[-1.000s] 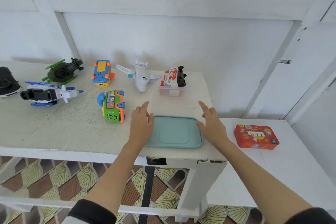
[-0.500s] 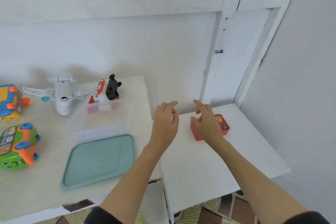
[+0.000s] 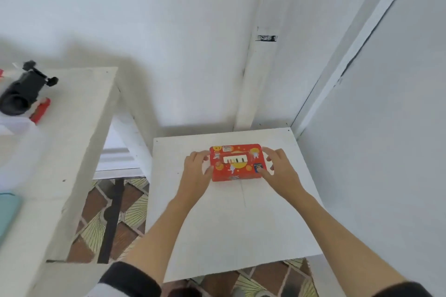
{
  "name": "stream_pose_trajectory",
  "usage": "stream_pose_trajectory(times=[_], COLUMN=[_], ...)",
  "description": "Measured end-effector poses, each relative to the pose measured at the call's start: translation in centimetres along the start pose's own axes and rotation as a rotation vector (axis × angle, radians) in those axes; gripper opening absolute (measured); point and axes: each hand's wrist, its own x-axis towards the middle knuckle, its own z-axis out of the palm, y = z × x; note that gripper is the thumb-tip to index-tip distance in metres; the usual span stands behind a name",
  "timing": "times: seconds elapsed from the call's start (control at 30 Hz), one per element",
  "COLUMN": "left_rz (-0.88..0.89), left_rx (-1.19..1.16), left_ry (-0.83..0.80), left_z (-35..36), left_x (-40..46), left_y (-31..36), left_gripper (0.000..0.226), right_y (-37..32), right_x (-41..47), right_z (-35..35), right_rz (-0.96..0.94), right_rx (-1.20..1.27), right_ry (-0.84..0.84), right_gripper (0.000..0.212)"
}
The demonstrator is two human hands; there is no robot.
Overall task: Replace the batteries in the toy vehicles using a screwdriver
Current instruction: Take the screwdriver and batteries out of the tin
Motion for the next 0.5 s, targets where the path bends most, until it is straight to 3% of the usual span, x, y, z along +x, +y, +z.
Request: stream_pose_trajectory(times=[0.27, 0.5], left_rz=[-0.216, -0.352], left_rx=[0.028, 0.024], left_ry=[-0.092, -0.150], left_z=[4.4, 8.8], left_x=[3.1, 5.8], left_y=[-5.8, -10.5], left_gripper=[0.043, 0.068], right_y=[4.0, 6.6], right_x=[7.8, 13.2], right_z=[4.8, 9.5], right_rz=[-0.046, -0.188], right_rx=[-0.109, -0.292], right_ry=[-0.238, -0.389], right_gripper=[0.059, 0.081])
